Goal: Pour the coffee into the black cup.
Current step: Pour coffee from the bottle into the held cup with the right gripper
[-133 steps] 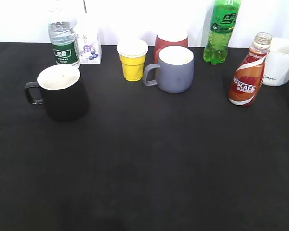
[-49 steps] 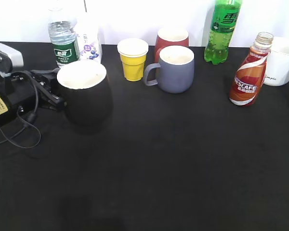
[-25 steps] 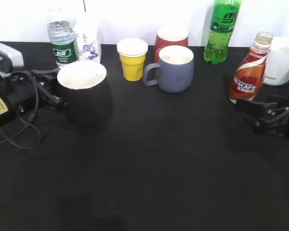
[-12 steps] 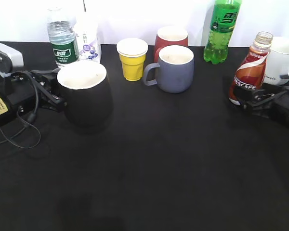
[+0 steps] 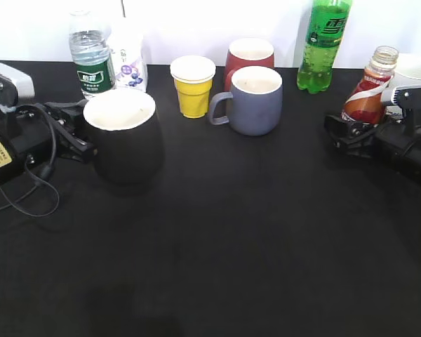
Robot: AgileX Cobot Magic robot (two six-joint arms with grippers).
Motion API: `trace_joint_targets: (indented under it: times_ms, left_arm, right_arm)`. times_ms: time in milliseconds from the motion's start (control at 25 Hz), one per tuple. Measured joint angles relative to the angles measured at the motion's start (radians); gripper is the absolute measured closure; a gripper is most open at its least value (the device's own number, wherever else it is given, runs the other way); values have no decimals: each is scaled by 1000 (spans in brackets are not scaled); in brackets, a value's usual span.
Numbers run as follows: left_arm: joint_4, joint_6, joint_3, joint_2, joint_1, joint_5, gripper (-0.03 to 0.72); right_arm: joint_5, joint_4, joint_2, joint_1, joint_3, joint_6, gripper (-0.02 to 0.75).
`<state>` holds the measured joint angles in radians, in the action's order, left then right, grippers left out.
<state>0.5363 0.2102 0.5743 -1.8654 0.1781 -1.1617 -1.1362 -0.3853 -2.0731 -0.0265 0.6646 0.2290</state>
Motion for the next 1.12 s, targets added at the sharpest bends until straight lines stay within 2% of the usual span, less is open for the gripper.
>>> trace_joint_targets:
  times_ms: [80,360,440,520,640,760,840,920,1000,1120]
  left_arm:
    - [0,0,0,0,0,0,641]
    - [8,0,0,0,0,0,641]
    - [68,0,2,0,7,2,641]
    - [84,10,18,0,65,4,641]
    - [85,43,67,0,210,4,641]
    - [84,78,174,0,351,75,641]
    - [82,87,254,-1,423,136,641]
    - [82,90,322,-1,479,187,641]
    - [78,91,365,-2,521,246,641]
    - [20,91,372,-2,533,257,641]
  right_arm:
    - [-18,1,-1,0,0,-1,206]
    - [-28,1,-2,0,0,18,207]
    - [-28,-43,32,0,-6,24,209]
    - [9,-165,137,0,-8,27,209]
    - [96,-341,318,0,-9,26,209]
    - [147,-472,473,0,-9,6,209]
    - [150,-559,543,0,-9,-82,209]
    - [155,-585,588,0,-9,-130,209]
    - [158,-587,606,0,-9,-277,210]
    - [159,-593,607,0,3,-485,210]
